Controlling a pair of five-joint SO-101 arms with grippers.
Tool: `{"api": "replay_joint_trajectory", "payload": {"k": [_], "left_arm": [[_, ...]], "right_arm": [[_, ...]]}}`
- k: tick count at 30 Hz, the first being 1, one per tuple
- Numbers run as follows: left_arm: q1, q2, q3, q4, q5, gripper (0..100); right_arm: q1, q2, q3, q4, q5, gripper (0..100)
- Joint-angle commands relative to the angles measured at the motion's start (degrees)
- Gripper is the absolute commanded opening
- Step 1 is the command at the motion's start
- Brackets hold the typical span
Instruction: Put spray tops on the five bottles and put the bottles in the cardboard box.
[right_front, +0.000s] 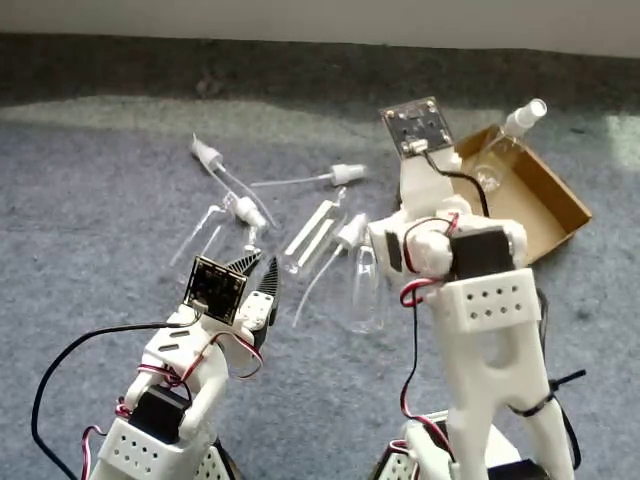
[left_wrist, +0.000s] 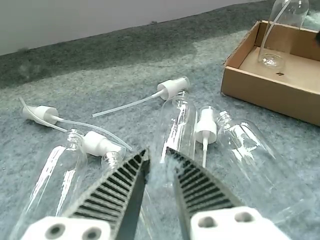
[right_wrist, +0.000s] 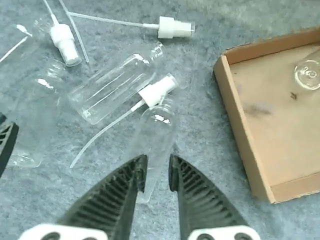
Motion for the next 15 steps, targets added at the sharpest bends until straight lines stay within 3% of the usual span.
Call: {"api": "replay_joint_trajectory", "payload": {"k": [1, 8, 15], "left_arm": [[-0.5, -0.2, 1.3, -1.3, 0.2, 1], [-0.5, -0.2, 1.3, -1.3, 0.2, 1], [-0.5, -0.2, 1.3, -1.3, 0.2, 1]], "right_arm": [[-1.0, 3.3, 2.1, -5.4, -2.8, 6.0], [-7.8, 5.0, 7.6, -8.9, -8.4, 6.0], [-8.5, 5.7, 7.1, -8.8, -8.6, 6.3]]}}
